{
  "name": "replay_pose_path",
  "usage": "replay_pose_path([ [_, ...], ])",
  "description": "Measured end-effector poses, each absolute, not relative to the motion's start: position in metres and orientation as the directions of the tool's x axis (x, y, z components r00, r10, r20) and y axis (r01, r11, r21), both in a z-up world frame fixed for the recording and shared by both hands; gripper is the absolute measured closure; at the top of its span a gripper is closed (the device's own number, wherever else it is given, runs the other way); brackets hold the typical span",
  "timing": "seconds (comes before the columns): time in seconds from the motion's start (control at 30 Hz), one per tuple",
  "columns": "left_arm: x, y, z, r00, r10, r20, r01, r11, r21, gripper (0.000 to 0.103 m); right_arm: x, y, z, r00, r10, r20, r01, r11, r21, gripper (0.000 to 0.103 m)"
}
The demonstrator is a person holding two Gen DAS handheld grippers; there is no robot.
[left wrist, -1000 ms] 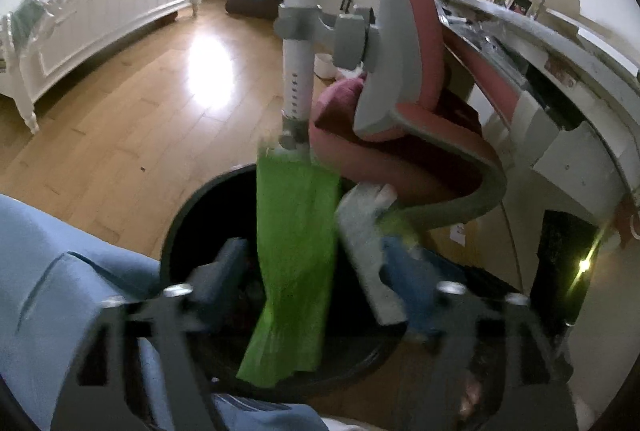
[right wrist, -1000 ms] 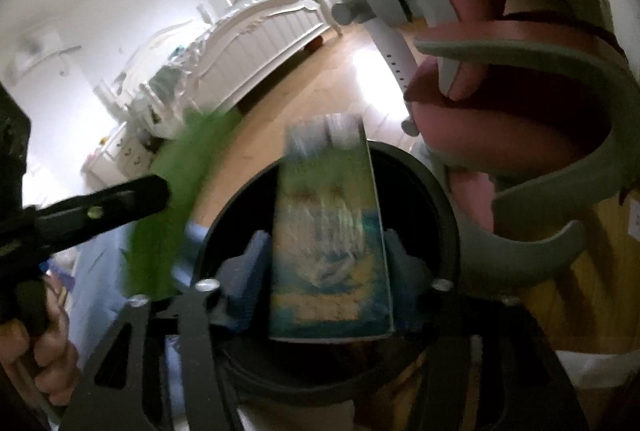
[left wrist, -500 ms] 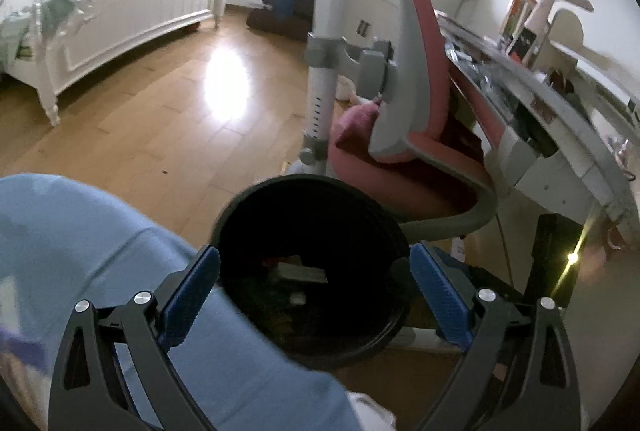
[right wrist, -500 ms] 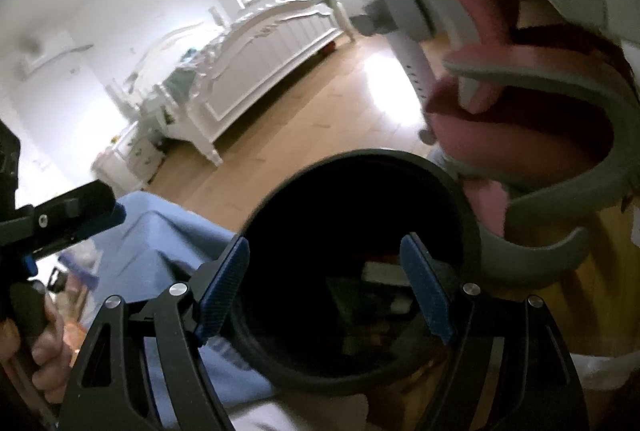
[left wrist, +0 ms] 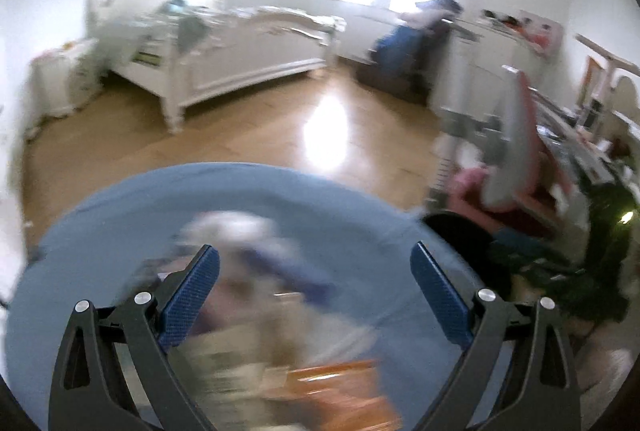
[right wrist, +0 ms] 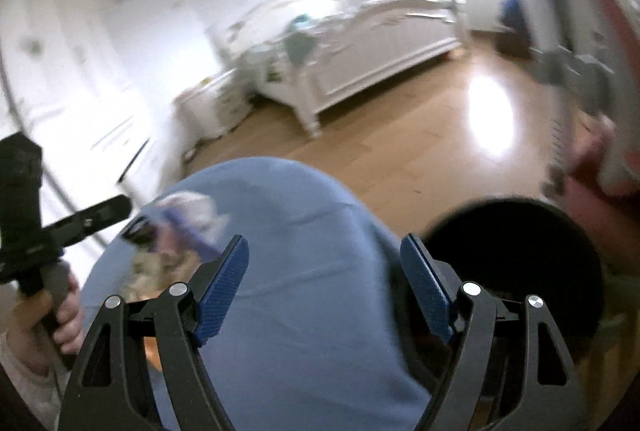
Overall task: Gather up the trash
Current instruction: 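Grasp the white fluffy pouch with right tool while left tool grasps a barcode card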
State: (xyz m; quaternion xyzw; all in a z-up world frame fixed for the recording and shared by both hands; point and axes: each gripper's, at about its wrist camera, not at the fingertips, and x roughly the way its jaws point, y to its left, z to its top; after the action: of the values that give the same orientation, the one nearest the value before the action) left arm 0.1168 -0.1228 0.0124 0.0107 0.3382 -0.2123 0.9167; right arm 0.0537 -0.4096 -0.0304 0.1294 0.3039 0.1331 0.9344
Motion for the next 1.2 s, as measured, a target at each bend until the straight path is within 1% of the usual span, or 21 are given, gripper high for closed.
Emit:
replay_pose_path([
  [0.13, 0.130, -0.075, 0.000, 0.720, -0.270, -0.640, 0.321, 0.946, -0.039, 0.009, 0.086, -0.358, -0.011, 0.718, 0.434, -0.544, -0.289, 0.897, 0.334, 0.025],
  [0.2, 0.139, -0.058, -0.008, 0.702, -0.272, -0.658, 0.320, 0.946, -0.050, 0.011, 0.106, -0.331, -0.001, 0.680, 0.483, -0.552, -0.335, 0.874, 0.352, 0.025],
  [0.27, 0.148, -0.050, -0.015, 0.678, -0.285, -0.678, 0.330, 0.942, -0.066, 0.022, 0.125, -0.306, 0.006, 0.649, 0.505, -0.569, -0.362, 0.863, 0.353, 0.025],
  [0.3, 0.154, -0.048, -0.021, 0.661, -0.289, -0.693, 0.339, 0.938, -0.069, 0.024, 0.138, -0.293, 0.008, 0.628, 0.508, -0.589, -0.369, 0.861, 0.350, 0.025],
  [0.4, 0.165, -0.041, -0.032, 0.636, -0.295, -0.713, 0.347, 0.935, -0.077, 0.037, 0.172, -0.259, 0.006, 0.577, 0.496, -0.649, -0.371, 0.867, 0.333, 0.025],
  [0.43, 0.171, -0.040, -0.037, 0.621, -0.304, -0.723, 0.350, 0.932, -0.091, 0.046, 0.179, -0.249, 0.002, 0.558, 0.488, -0.671, -0.368, 0.871, 0.327, 0.025],
  [0.47, 0.173, -0.040, -0.039, 0.612, -0.310, -0.727, 0.351, 0.931, -0.101, 0.061, 0.189, -0.240, -0.002, 0.534, 0.480, -0.696, -0.365, 0.874, 0.323, 0.025],
  [0.5, 0.176, -0.037, -0.042, 0.601, -0.321, -0.732, 0.353, 0.928, -0.117, 0.069, 0.195, -0.234, -0.006, 0.516, 0.472, -0.715, -0.362, 0.876, 0.318, 0.025],
  [0.53, 0.176, -0.034, -0.044, 0.593, -0.330, -0.735, 0.353, 0.926, -0.132, 0.080, 0.204, -0.226, -0.013, 0.487, 0.452, -0.747, -0.354, 0.884, 0.304, 0.025],
  [0.57, 0.178, -0.031, -0.047, 0.581, -0.347, -0.736, 0.354, 0.922, -0.156, 0.085, 0.211, -0.219, -0.019, 0.458, 0.431, -0.777, -0.349, 0.891, 0.289, 0.025],
  [0.63, 0.179, -0.026, -0.050, 0.573, -0.366, -0.733, 0.353, 0.918, -0.182, 0.089, 0.221, -0.207, -0.029, 0.414, 0.405, -0.815, -0.341, 0.899, 0.274, 0.025],
  [0.7, 0.177, -0.022, -0.049, 0.585, -0.368, -0.723, 0.345, 0.919, -0.188, 0.092, 0.225, -0.199, -0.036, 0.386, 0.381, -0.840, -0.334, 0.907, 0.258, 0.044],
  [0.73, 0.177, -0.018, -0.049, 0.592, -0.367, -0.717, 0.338, 0.921, -0.193, 0.096, 0.225, -0.200, -0.039, 0.381, 0.377, -0.844, -0.333, 0.908, 0.255, 0.053],
  [0.77, 0.177, -0.013, -0.048, 0.597, -0.372, -0.711, 0.331, 0.921, -0.204, 0.099, 0.223, -0.200, -0.038, 0.387, 0.388, -0.837, -0.336, 0.904, 0.263, 0.059],
  [0.87, 0.171, -0.002, -0.041, 0.620, -0.385, -0.684, 0.307, 0.921, -0.240, 0.100, 0.212, -0.205, -0.028, 0.430, 0.416, -0.801, -0.340, 0.897, 0.284, 0.063],
  [1.0, 0.156, 0.003, -0.021, 0.661, -0.387, -0.643, 0.300, 0.922, -0.247, 0.100, 0.190, -0.223, -0.001, 0.520, 0.503, -0.691, -0.358, 0.862, 0.358, 0.063],
  [1.07, 0.147, 0.000, -0.010, 0.674, -0.397, -0.623, 0.313, 0.917, -0.246, 0.100, 0.174, -0.235, 0.016, 0.570, 0.541, -0.618, -0.369, 0.841, 0.396, 0.063],
  [1.13, 0.143, -0.007, -0.005, 0.677, -0.376, -0.633, 0.318, 0.925, -0.210, 0.100, 0.159, -0.250, 0.029, 0.600, 0.577, -0.555, -0.373, 0.815, 0.444, 0.063],
  [1.2, 0.144, -0.010, -0.007, 0.667, -0.371, -0.646, 0.319, 0.926, -0.202, 0.100, 0.142, -0.264, 0.041, 0.632, 0.586, -0.507, -0.372, 0.804, 0.464, 0.063],
])
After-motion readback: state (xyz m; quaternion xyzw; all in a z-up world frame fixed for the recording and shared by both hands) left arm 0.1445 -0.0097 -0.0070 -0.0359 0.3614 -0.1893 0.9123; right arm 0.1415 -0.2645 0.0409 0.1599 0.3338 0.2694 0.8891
